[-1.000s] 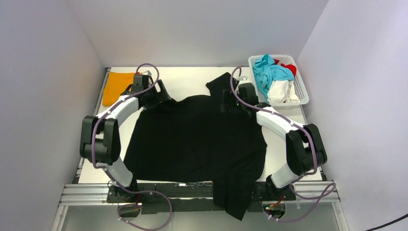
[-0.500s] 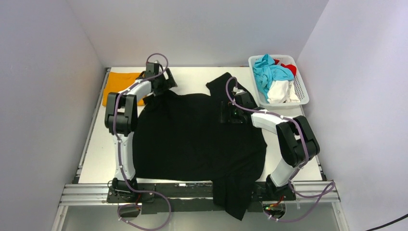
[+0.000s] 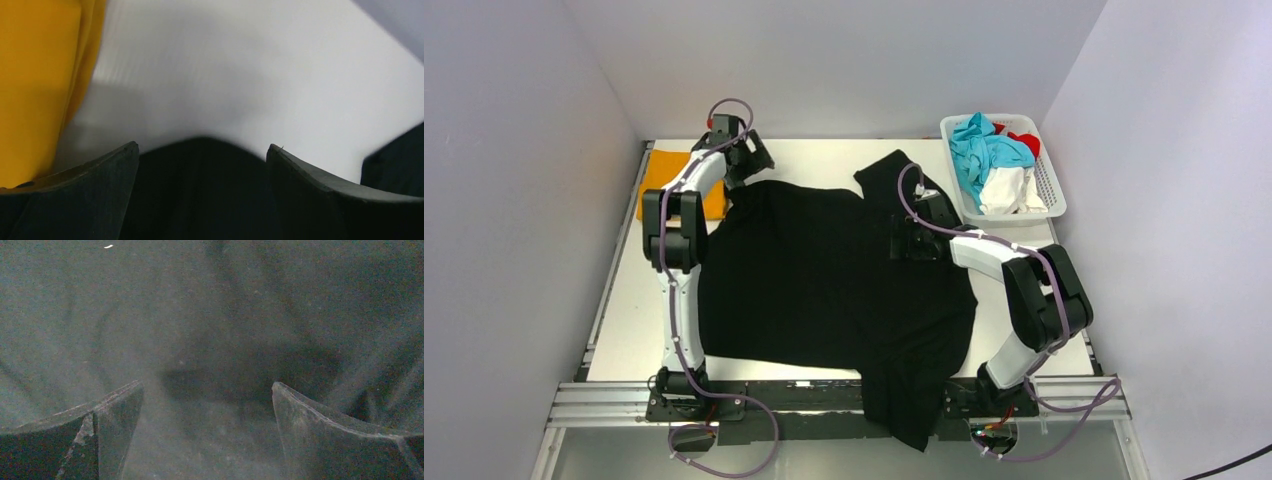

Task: Fold and stack the t-shirts
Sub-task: Flatten out the tshirt

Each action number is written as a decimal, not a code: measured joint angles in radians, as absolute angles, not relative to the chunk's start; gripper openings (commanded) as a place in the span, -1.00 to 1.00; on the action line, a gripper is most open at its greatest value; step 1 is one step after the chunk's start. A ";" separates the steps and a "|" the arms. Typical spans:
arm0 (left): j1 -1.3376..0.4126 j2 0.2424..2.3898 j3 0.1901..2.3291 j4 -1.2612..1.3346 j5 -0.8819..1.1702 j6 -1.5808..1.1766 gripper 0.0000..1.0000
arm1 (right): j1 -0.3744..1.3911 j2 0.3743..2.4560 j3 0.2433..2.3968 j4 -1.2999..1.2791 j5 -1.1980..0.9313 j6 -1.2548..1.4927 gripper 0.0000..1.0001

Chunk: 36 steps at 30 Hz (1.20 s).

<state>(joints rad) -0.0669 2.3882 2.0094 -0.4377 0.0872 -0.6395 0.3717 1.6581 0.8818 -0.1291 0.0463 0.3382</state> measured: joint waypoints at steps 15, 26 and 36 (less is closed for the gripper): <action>-0.338 1.491 1.211 -0.203 0.065 -0.524 0.99 | 0.365 1.767 1.294 -0.097 0.026 0.334 1.00; -0.342 1.598 0.880 -0.180 0.081 -0.574 0.99 | 0.336 2.245 1.752 -0.090 -0.011 0.368 1.00; -0.342 1.598 0.828 -0.115 0.078 -0.617 0.99 | 0.308 2.467 1.980 -0.141 -0.040 0.432 1.00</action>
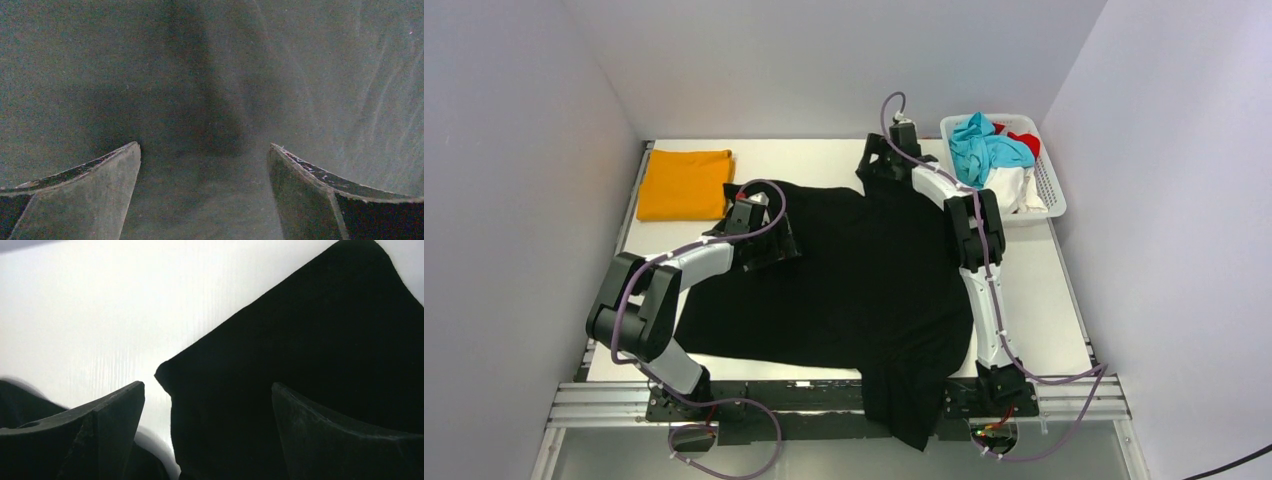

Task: Fold and stack the t-shirts
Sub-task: Flatten out the tshirt

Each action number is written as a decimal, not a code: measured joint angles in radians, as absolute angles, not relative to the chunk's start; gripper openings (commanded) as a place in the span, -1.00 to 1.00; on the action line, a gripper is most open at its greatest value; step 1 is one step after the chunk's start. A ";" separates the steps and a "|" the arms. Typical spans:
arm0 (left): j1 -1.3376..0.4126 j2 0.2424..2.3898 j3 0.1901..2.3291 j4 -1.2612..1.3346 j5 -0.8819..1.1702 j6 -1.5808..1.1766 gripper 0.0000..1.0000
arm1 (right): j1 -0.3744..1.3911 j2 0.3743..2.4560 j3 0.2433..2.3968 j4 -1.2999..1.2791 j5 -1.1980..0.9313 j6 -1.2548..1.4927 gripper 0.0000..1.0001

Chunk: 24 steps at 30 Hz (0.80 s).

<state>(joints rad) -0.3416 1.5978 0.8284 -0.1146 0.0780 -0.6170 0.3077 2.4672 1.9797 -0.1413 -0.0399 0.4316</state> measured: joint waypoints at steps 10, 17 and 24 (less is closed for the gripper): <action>-0.341 1.598 0.830 -0.115 0.075 -0.632 0.99 | 0.198 2.633 2.267 -0.219 -0.151 0.612 1.00; -0.330 1.621 0.851 -0.108 0.091 -0.669 0.99 | 0.139 2.729 2.403 -0.192 -0.241 0.714 1.00; -0.325 1.628 0.851 -0.091 0.091 -0.713 0.99 | 0.134 2.740 2.413 -0.165 -0.244 0.678 1.00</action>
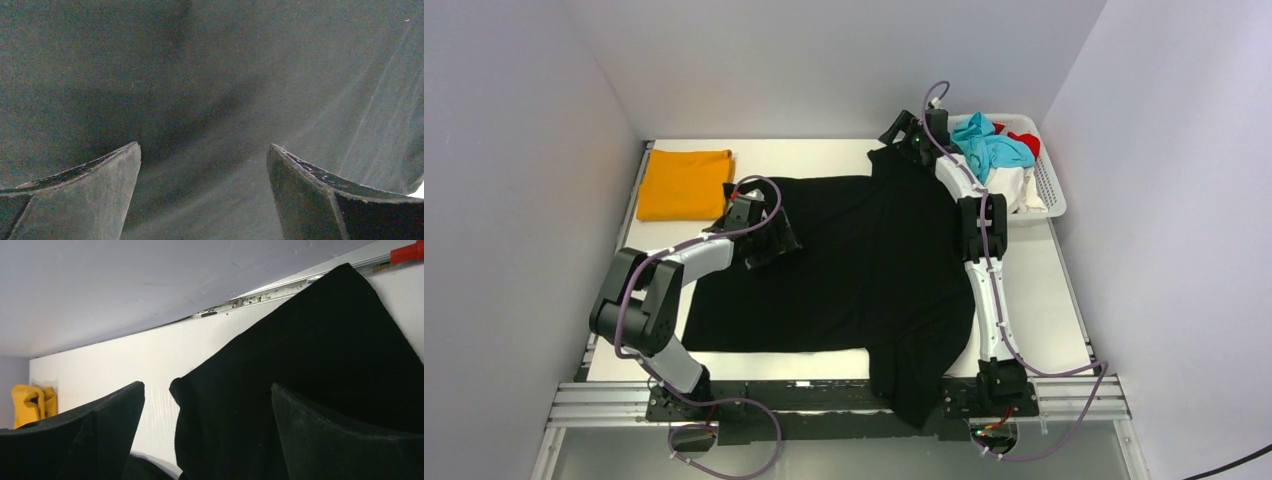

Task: Fold and stack the t-shirts
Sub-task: Flatten out the tshirt

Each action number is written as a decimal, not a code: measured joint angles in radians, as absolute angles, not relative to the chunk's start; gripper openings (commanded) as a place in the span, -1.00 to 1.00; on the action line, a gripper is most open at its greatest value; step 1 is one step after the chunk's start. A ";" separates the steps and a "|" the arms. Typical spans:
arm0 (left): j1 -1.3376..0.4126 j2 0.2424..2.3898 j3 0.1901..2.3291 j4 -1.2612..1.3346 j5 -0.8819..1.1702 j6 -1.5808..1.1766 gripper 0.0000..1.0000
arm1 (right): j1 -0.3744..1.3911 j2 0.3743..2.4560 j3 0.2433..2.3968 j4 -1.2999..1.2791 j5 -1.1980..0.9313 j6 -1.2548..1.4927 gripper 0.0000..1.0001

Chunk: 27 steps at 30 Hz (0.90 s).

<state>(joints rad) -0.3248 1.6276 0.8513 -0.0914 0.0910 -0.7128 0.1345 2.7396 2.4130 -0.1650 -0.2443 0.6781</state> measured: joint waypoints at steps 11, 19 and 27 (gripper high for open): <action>-0.324 1.505 0.872 -0.198 0.015 -0.701 0.99 | 0.201 2.521 2.177 -0.253 -0.192 0.405 1.00; -0.318 1.295 0.757 -0.191 -0.023 -0.701 0.99 | 0.343 1.919 1.531 -0.257 -0.030 0.353 1.00; -0.239 1.339 0.574 -0.081 0.080 -0.726 0.99 | 0.373 1.537 0.937 -0.345 0.031 0.447 1.00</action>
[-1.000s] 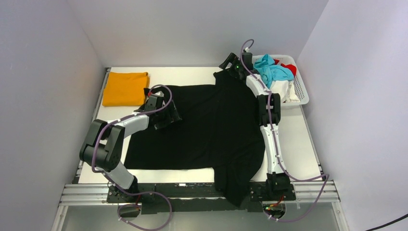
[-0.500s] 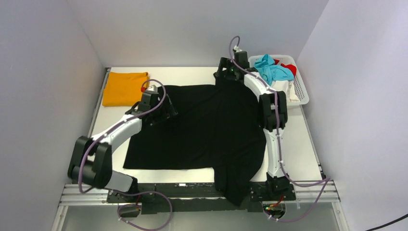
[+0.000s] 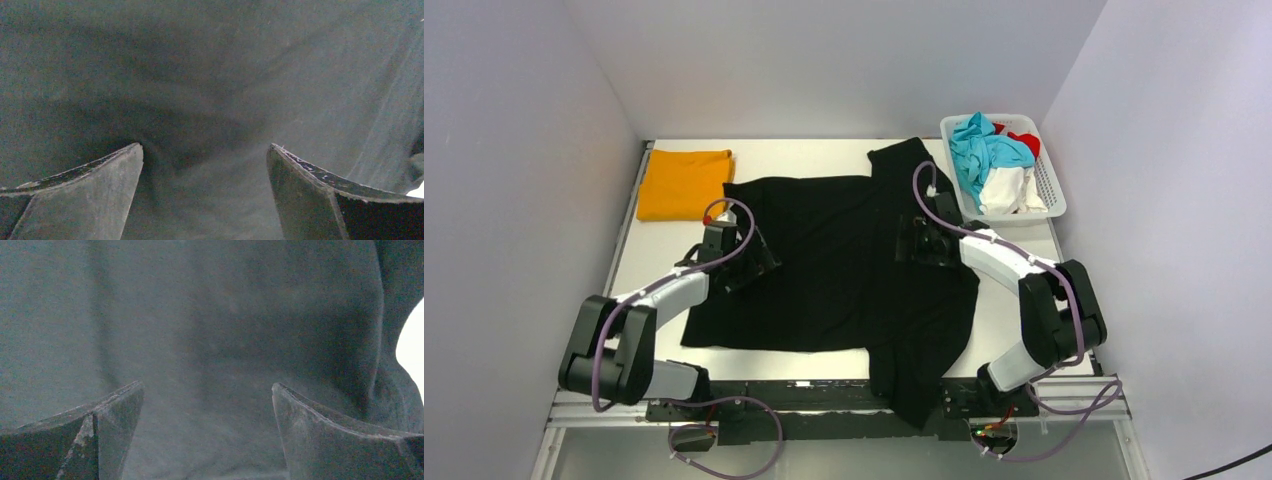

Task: Fold and stack the t-shirts
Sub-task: Flatten out the tshirt, then grab the side of the flattened tshirt closest away from the robot with both arms

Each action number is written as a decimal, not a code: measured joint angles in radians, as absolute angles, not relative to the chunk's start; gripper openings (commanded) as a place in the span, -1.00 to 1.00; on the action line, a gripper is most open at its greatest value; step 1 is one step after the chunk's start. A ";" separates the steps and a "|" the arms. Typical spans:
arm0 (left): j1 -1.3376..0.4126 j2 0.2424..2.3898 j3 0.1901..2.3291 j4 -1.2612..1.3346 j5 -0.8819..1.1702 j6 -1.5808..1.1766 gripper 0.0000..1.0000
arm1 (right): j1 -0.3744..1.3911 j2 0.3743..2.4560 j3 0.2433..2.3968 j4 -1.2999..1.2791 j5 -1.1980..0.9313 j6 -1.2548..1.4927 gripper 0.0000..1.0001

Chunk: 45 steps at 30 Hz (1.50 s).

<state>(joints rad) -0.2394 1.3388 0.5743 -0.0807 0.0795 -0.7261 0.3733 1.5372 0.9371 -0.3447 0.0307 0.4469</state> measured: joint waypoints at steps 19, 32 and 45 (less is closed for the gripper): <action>-0.123 1.475 0.640 0.061 0.156 -0.754 0.99 | 0.218 1.869 1.182 -0.348 0.068 0.390 1.00; -0.124 1.126 0.596 -0.224 -0.001 -0.789 0.99 | 0.332 1.660 1.073 -0.358 0.082 0.341 1.00; -0.079 0.785 0.389 -0.618 -0.211 -1.064 0.90 | 0.405 1.497 0.971 -0.333 0.094 0.360 1.00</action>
<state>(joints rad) -0.0788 0.7845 0.3893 -0.6178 -0.2111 -1.0641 0.4046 1.4971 0.9714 -0.3332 0.0937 0.3595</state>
